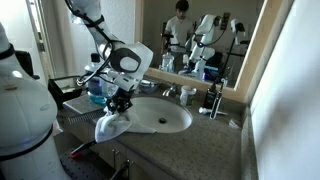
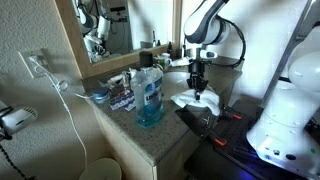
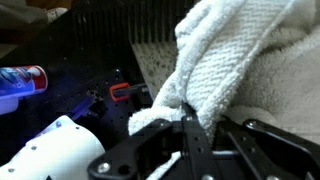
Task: Use the towel to wipe the sink
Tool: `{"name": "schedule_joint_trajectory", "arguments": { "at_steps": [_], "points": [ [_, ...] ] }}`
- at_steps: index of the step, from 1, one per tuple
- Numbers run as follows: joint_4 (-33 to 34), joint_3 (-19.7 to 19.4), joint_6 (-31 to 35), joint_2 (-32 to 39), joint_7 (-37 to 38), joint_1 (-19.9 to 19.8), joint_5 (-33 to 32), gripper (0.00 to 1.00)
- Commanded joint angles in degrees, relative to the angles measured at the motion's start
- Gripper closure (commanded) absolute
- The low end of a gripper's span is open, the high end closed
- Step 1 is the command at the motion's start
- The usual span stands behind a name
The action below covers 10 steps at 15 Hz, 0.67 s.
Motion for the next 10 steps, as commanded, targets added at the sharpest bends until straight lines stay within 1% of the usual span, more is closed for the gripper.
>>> {"name": "schedule_joint_trajectory", "arguments": {
  "at_steps": [1, 6, 8, 10],
  "points": [
    [0.1, -2.1, -1.4, 0.5, 4.2, -6.2, -8.9, 0.93],
    [-0.7, -4.7, -1.2, -1.1, 11.8, -13.3, -22.9, 0.93],
    [-0.6, -5.1, -0.6, -1.6, 15.8, -15.6, -29.2, 0.93],
    [-0.7, -4.9, 0.8, -2.3, 19.8, -16.9, -35.1, 0.93]
  ]
}}
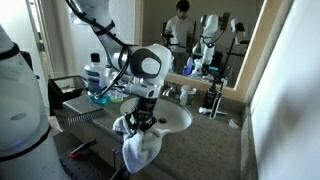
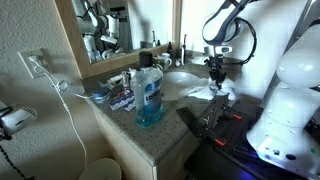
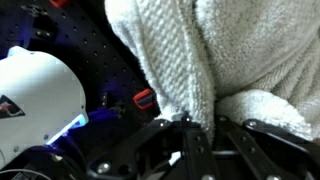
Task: Use the towel to wipe the sink
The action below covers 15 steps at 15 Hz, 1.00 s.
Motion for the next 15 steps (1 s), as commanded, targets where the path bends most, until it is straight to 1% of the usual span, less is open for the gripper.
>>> {"name": "schedule_joint_trajectory", "arguments": {
  "at_steps": [1, 3, 4, 5, 7, 10, 12, 15],
  "points": [
    [-0.8, 0.2, 2.3, -1.7, 7.0, -2.5, -9.6, 0.93],
    [-0.8, 0.8, 4.4, -1.8, 8.1, -1.3, -11.6, 0.93],
    [-0.7, 1.0, 5.7, -1.6, 7.1, -0.1, -10.6, 0.93],
    [-0.7, 1.2, 7.0, -1.4, 5.8, 1.3, -8.3, 0.93],
    [-0.5, 1.7, 9.3, -0.8, 2.5, 4.6, -2.2, 0.93],
    [-0.4, 2.6, 10.2, -0.3, -4.1, 10.1, 9.7, 0.93],
    [-0.4, 3.4, 9.4, -0.3, -8.1, 13.0, 16.2, 0.93],
    [-0.1, 4.5, 7.5, 0.2, -13.1, 16.3, 24.4, 0.93]
  ]
}}
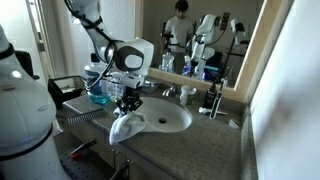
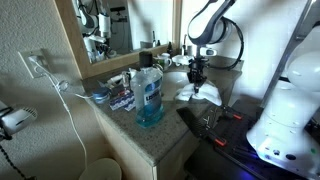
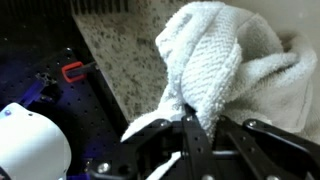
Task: Use the towel to wipe the sink
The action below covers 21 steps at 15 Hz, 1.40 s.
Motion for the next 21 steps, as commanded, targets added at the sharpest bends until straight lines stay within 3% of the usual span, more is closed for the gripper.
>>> {"name": "schedule_joint_trajectory", "arguments": {
  "at_steps": [1, 5, 8, 16, 21],
  "points": [
    [0.0, 1.1, -1.6, 0.5, -6.3, 3.2, 9.2, 0.93],
    [0.0, 2.0, -5.4, 0.8, -10.8, 4.9, 15.2, 0.93],
    [-0.1, 1.7, -10.1, 1.0, -11.3, 3.4, 14.1, 0.93],
    [-0.2, -1.6, -12.0, 2.3, -3.5, -5.4, 3.5, 0.93],
    [-0.8, -5.0, -12.6, 0.3, 4.4, -12.6, -9.6, 0.93]
  ]
}}
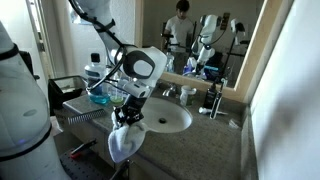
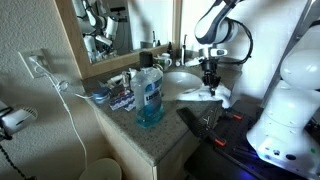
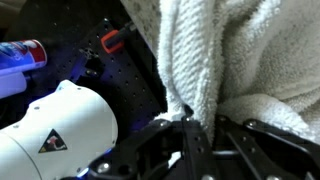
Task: Use the towel to wipe the sink
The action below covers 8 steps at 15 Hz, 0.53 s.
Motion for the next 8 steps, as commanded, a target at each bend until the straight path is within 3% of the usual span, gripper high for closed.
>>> {"name": "schedule_joint_trajectory", "arguments": {
  "at_steps": [1, 5, 8],
  "points": [
    [-0.8, -2.7, -0.4, -0.9, 5.0, -5.8, -9.9, 0.93],
    [-0.8, -5.3, 1.9, -2.3, 8.7, -10.2, -19.7, 0.93],
    [-1.0, -5.0, 7.4, -3.9, 10.2, -10.1, -21.9, 0.93]
  ]
}}
